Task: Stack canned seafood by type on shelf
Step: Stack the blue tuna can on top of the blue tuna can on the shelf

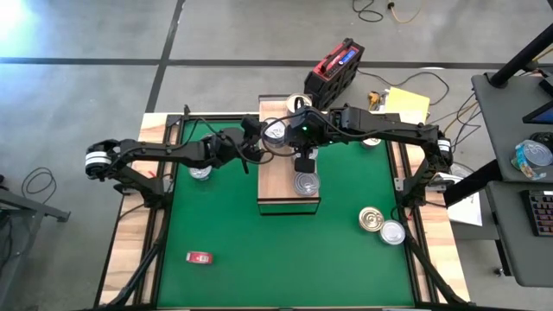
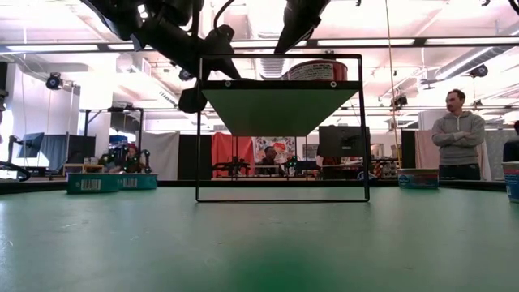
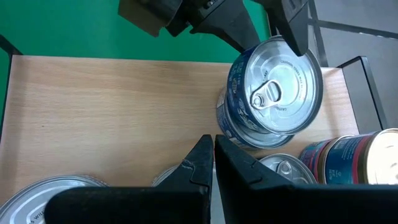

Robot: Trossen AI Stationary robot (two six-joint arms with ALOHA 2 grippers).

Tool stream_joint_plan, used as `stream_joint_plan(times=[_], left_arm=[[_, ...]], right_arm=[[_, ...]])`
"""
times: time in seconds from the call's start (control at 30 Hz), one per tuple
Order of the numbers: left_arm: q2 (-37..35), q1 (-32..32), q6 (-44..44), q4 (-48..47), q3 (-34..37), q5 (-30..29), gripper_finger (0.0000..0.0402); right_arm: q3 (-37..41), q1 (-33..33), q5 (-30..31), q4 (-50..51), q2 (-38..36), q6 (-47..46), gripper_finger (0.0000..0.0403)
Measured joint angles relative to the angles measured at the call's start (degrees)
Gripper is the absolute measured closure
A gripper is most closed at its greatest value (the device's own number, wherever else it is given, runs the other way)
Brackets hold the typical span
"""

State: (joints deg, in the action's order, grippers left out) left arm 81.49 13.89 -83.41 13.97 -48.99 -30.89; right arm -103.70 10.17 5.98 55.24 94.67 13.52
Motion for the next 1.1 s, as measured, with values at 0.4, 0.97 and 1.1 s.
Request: stream_joint_plan(times=[0.4, 0.97, 1.1], left_arm=[[0.02, -0.02, -0.81, 0.05, 0.0, 0.0, 0.0191], [0.02, -0.04, 1.16, 1.01, 0.0, 1.64, 0.0191], [0.02, -0.07, 1.62, 1.01, 0.0, 1.6, 0.0191]], right_arm=[[0.0, 0.0, 0.0, 0.02, 0.0, 0.02, 0.0394], [0.0, 0.0, 0.0, -0.84, 0.0, 0.55, 0.0394], [0.0, -0.02, 0.0, -1.66, 0.0, 0.63, 0.0394]])
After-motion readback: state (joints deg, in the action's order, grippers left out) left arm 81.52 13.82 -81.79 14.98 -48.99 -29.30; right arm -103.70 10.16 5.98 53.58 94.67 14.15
